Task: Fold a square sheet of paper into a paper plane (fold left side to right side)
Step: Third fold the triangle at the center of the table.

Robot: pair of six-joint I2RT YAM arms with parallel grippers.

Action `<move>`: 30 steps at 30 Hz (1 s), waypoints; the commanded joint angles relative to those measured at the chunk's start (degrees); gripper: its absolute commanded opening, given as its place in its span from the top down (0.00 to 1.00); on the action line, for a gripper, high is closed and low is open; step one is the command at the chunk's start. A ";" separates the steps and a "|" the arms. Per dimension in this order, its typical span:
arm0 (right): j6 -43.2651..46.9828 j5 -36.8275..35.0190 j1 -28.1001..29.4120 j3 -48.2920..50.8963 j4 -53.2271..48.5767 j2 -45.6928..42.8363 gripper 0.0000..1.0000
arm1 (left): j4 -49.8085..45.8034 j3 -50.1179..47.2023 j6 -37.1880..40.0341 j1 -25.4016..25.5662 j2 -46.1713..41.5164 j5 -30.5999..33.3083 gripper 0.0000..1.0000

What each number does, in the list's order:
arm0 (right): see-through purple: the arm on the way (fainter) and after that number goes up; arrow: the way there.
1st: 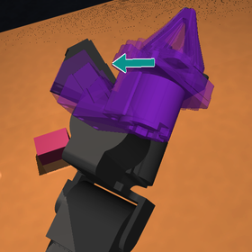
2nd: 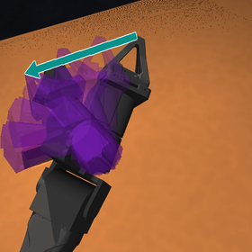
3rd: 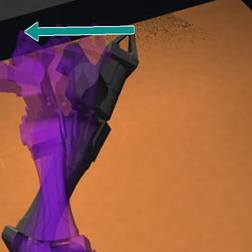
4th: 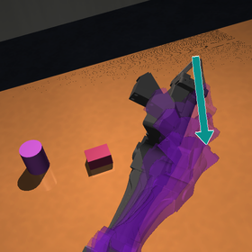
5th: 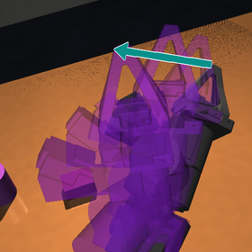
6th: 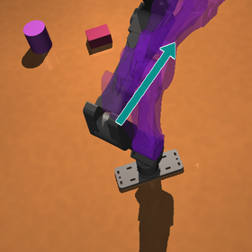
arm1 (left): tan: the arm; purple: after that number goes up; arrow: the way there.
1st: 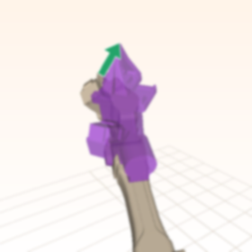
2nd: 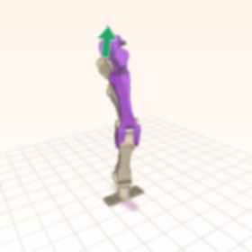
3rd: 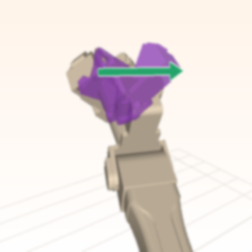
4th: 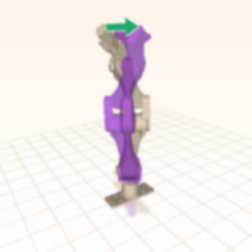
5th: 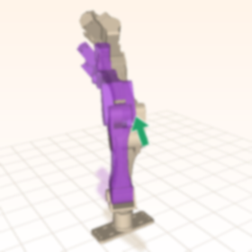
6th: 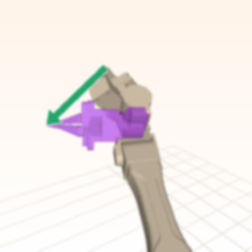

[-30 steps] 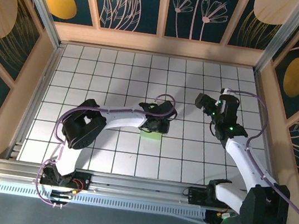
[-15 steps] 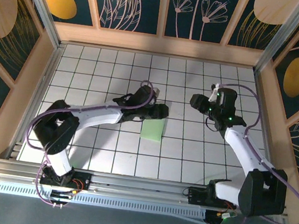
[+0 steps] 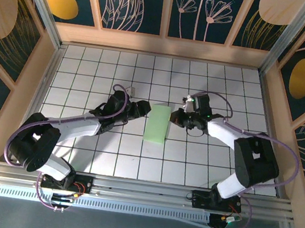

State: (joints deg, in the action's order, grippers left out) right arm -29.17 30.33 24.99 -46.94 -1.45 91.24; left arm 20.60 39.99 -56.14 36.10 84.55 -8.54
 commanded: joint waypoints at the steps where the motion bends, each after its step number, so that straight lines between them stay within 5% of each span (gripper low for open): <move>1: -1.80 1.23 0.67 0.96 3.45 2.33 1.00 | 1.31 -0.53 -0.25 -0.24 -1.22 2.67 0.43; 30: 5.11 -4.22 1.19 0.20 0.93 12.76 1.00 | -4.53 1.92 2.61 -0.26 6.83 -1.14 0.49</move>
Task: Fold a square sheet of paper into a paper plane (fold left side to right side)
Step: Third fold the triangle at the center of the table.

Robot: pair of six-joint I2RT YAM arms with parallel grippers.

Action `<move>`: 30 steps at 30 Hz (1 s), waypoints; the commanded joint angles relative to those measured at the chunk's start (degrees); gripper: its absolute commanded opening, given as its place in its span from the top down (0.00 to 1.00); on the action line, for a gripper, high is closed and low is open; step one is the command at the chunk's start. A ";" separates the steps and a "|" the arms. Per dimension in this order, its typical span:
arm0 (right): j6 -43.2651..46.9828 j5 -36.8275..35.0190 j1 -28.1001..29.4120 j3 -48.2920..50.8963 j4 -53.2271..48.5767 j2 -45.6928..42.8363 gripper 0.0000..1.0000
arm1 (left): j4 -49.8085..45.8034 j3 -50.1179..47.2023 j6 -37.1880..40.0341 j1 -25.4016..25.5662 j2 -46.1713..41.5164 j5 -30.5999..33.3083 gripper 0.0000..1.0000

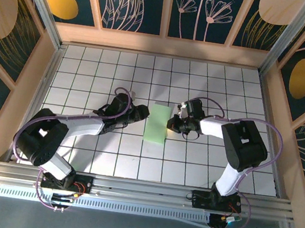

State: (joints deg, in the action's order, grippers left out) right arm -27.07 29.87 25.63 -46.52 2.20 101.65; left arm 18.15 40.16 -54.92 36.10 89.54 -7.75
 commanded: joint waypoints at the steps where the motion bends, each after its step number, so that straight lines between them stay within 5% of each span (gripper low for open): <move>1: 3.60 -4.38 0.56 -0.47 -3.30 2.44 1.00 | -2.39 2.13 1.35 -0.27 2.73 -2.62 0.50; 10: 5.58 -5.61 0.71 -1.42 -4.35 2.40 1.00 | -2.62 5.10 1.66 -0.20 10.34 -8.92 0.54; 30: 5.80 -5.97 0.68 -1.60 -4.39 2.09 1.00 | -2.78 6.73 2.53 0.10 14.85 -12.25 0.64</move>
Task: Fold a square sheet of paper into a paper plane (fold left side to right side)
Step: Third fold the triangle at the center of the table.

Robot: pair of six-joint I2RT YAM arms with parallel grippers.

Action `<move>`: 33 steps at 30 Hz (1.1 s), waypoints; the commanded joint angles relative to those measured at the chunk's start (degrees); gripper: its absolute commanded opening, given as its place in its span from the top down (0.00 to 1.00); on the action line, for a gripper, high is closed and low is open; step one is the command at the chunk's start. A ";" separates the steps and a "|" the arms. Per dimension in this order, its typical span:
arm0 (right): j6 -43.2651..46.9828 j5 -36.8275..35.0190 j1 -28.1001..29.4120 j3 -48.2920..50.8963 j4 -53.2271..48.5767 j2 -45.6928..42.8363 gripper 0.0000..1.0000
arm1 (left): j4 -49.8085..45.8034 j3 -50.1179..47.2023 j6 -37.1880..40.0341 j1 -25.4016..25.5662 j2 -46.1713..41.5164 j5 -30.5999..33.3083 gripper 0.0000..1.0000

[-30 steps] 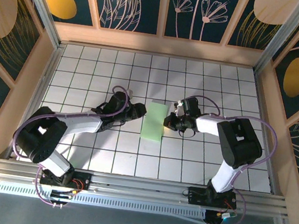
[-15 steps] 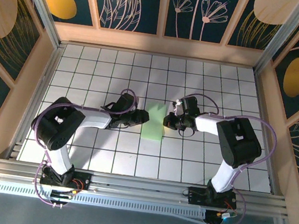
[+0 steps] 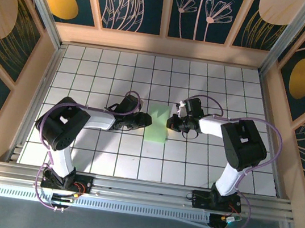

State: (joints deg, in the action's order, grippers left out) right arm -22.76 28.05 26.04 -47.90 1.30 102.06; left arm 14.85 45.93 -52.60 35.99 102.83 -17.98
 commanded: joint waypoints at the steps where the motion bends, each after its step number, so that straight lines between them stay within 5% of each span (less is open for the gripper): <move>1: 1.49 -4.15 0.28 -0.24 -3.50 1.65 1.00 | 0.58 1.00 0.17 0.15 1.55 -1.97 0.64; 12: 1.58 -3.97 0.25 0.00 -3.21 1.17 1.00 | 1.65 0.62 -0.38 0.23 0.28 -1.26 0.66; 26: 3.20 -4.68 0.29 -0.88 -1.62 -1.20 1.00 | 0.31 0.40 -0.79 0.30 -2.40 -1.01 0.91; 33: 5.42 -6.44 0.32 0.34 1.06 -7.71 0.72 | 1.20 -1.87 -5.29 0.23 -4.29 -1.78 1.00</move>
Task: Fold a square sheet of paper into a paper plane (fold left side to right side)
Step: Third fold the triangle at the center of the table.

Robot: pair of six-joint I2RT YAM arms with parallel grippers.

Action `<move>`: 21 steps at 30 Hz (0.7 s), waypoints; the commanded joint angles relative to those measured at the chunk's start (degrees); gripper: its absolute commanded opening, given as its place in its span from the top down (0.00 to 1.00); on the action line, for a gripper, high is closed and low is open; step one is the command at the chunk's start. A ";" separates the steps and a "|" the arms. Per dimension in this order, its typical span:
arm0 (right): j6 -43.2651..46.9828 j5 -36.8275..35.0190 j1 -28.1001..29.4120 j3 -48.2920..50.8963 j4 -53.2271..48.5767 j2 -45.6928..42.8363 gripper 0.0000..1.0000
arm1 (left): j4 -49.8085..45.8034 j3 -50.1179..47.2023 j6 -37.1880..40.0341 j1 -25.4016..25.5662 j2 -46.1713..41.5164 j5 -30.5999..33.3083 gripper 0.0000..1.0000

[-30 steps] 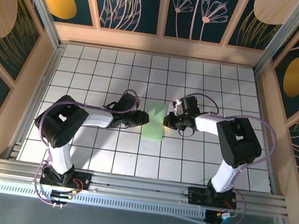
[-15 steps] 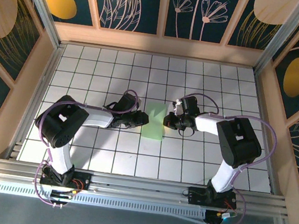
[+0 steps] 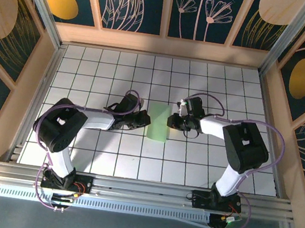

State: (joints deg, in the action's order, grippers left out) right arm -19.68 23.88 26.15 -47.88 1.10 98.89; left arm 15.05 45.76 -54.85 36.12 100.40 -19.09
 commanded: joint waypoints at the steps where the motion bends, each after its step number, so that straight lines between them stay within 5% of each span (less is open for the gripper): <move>1: 2.65 -2.24 0.33 0.55 1.69 -5.57 0.68 | 1.49 -2.55 -3.86 0.16 -3.70 -0.84 1.00; 7: 6.81 -7.90 4.84 5.43 6.11 -13.91 0.50 | 2.33 -7.36 -9.85 0.17 -7.53 -0.50 1.00; 21: 14.18 -44.02 38.60 20.01 12.20 -27.98 0.31 | 1.25 -9.20 -11.49 0.18 -10.32 -0.61 1.00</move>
State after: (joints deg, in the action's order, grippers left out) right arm -8.10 -7.05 59.37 -28.99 11.20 71.66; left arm 16.47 36.71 -64.84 36.12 90.78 -19.09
